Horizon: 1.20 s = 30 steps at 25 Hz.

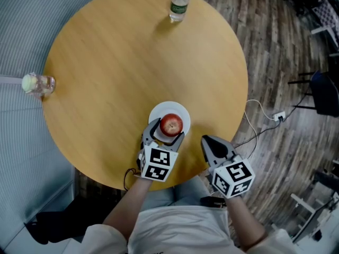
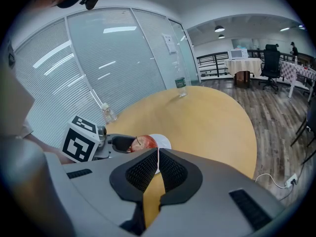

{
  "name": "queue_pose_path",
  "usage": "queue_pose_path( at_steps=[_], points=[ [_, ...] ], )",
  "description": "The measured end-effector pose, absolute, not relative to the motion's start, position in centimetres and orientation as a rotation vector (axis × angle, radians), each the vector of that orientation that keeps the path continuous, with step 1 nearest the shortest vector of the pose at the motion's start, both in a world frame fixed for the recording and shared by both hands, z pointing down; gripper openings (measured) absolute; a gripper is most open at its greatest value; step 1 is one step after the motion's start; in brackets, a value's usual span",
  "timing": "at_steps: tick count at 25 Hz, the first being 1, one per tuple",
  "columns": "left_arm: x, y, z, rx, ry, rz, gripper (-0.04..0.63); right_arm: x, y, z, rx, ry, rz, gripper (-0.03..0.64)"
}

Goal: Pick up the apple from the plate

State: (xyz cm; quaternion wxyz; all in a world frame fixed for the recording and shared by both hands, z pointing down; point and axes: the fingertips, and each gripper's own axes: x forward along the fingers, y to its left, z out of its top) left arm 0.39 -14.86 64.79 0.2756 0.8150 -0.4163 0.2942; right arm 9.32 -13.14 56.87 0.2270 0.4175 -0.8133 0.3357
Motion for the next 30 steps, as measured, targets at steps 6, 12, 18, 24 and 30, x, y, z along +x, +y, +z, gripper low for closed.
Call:
queue_pose_path(
  at_steps=[6,12,18,24,30],
  points=[
    [0.6,-15.2,64.9,2.195,-1.137,0.784,0.367,9.5,-13.2,57.1,1.147,-2.239,0.926,0.032],
    [0.6,-15.3,64.5,2.202,-1.149,0.763,0.365,9.6,-13.3,57.1,1.144,-2.242,0.920,0.032],
    [0.8,-14.8,63.7,2.206,-1.147,0.733,0.364,9.1,-13.2,56.5,1.127,-2.258,0.884,0.032],
    [-0.2,-14.4,61.5,2.197,-1.178,0.723,0.362,8.1,-13.1,55.2,1.116,-2.291,0.850,0.032],
    [-1.2,-14.0,59.0,2.187,-1.221,0.668,0.362,7.5,-13.0,53.9,1.107,-2.319,0.804,0.032]
  ],
)
